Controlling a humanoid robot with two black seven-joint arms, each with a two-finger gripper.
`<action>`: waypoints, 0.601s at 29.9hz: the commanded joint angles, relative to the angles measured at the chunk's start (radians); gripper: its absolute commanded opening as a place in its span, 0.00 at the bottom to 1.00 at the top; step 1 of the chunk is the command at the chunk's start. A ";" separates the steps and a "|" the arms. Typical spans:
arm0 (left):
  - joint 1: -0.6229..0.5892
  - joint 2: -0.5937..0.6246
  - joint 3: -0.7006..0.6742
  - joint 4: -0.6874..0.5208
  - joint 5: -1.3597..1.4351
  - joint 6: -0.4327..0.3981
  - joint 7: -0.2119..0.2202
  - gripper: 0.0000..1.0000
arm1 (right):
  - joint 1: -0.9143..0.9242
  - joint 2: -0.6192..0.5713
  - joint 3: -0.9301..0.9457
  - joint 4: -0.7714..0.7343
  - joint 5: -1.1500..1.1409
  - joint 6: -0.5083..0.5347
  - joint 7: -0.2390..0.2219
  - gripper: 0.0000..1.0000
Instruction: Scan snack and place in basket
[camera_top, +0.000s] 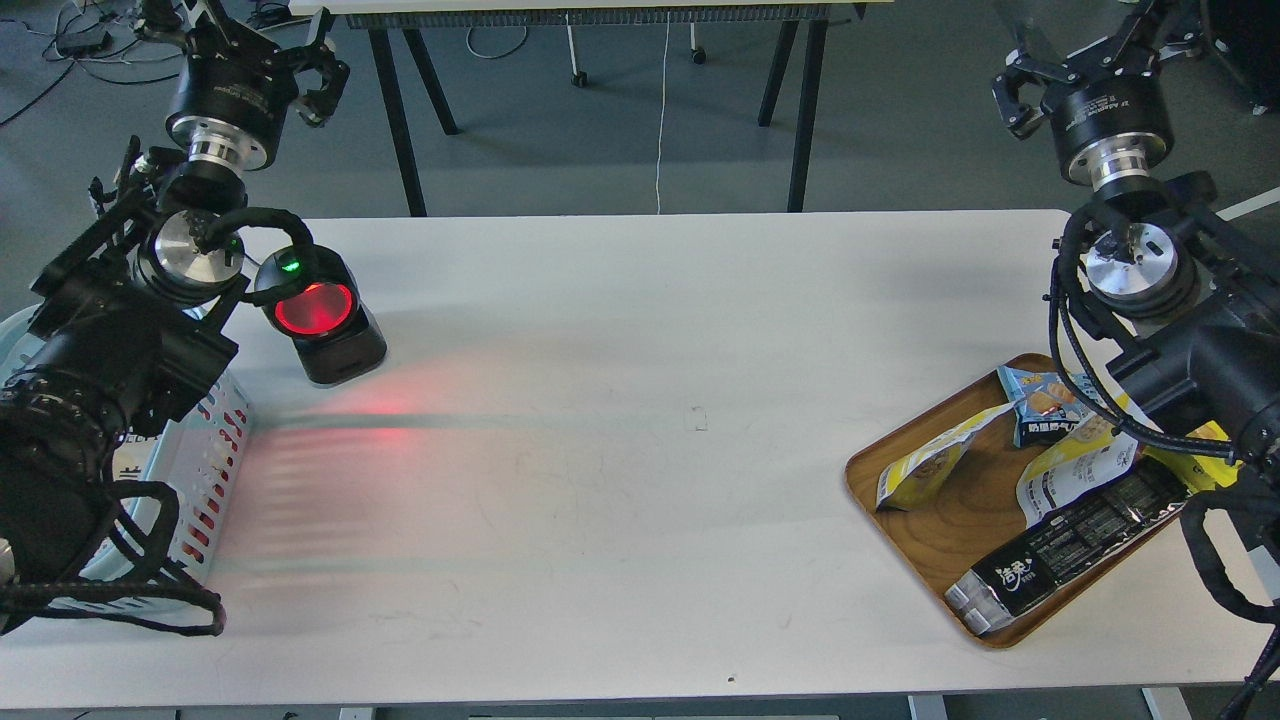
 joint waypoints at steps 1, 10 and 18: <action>0.002 0.002 0.003 0.000 0.002 0.000 -0.005 1.00 | 0.000 -0.001 0.000 0.003 0.000 0.017 -0.001 0.99; 0.000 0.007 0.011 -0.003 0.003 0.000 0.001 1.00 | 0.109 -0.086 -0.125 0.017 -0.015 0.083 0.008 0.99; -0.006 0.056 0.013 -0.012 0.005 0.000 0.001 1.00 | 0.423 -0.192 -0.576 0.216 -0.086 0.080 0.023 0.99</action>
